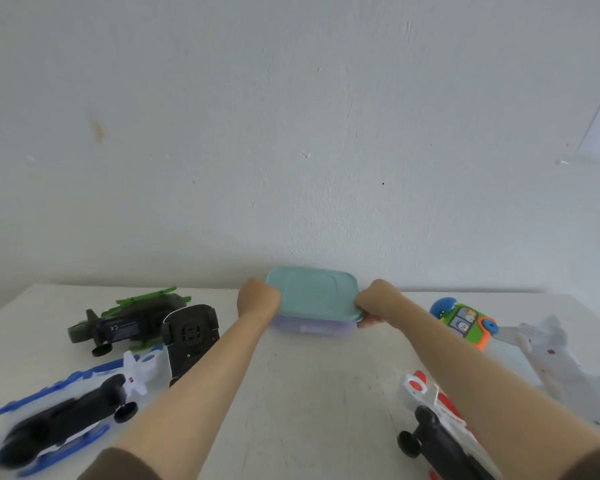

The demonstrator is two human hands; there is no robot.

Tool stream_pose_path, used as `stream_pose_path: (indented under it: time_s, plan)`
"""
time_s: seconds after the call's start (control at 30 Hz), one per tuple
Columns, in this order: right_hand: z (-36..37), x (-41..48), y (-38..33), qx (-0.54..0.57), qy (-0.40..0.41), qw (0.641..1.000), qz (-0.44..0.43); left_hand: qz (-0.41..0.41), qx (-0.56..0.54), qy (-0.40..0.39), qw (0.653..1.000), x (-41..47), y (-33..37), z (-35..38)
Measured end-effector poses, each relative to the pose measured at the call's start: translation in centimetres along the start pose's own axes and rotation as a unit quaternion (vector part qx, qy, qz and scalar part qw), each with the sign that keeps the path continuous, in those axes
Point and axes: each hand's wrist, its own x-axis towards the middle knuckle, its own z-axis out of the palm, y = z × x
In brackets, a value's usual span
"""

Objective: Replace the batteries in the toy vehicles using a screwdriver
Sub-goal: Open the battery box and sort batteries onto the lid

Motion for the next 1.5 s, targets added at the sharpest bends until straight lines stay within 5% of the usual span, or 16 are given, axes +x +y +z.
stream_pose_path:
  time_s: [0.27, 0.8, 1.1, 1.17, 1.23, 1.33, 1.5]
  plan:
    - [-2.9, -6.7, 0.5, -0.045, -0.101, 0.993, -0.037, 0.074, -0.067, -0.011, 0.995, -4.3, -2.3, -4.0]
    - [1.8, -13.1, 3.6, -0.175, -0.224, 0.958, -0.043, 0.048, -0.17, -0.068, 0.982, -13.9, -13.3, -4.6]
    - [3.5, -13.5, 4.5, -0.194, -0.167, 0.966, -0.045, 0.077, -0.16, -0.043, 0.983, -15.0, -14.0, -4.5]
    - [4.1, -14.2, 5.0, -0.232, -0.066, 0.966, -0.095, 0.092, -0.163, -0.023, 0.982, -15.4, -14.3, -4.5]
    - [4.8, -15.2, 5.6, -0.284, 0.058, 0.934, -0.21, 0.112, -0.192, -0.035, 0.974, -15.9, -14.8, -4.5]
    - [5.2, -16.8, 6.1, -0.317, 0.012, 0.884, -0.342, 0.133, -0.235, -0.116, 0.956, -16.0, -15.7, -3.9]
    - [6.9, -16.0, 7.1, -0.418, 0.015, 0.815, -0.4, 0.147, -0.23, -0.128, 0.953, -15.5, -16.8, -2.3]
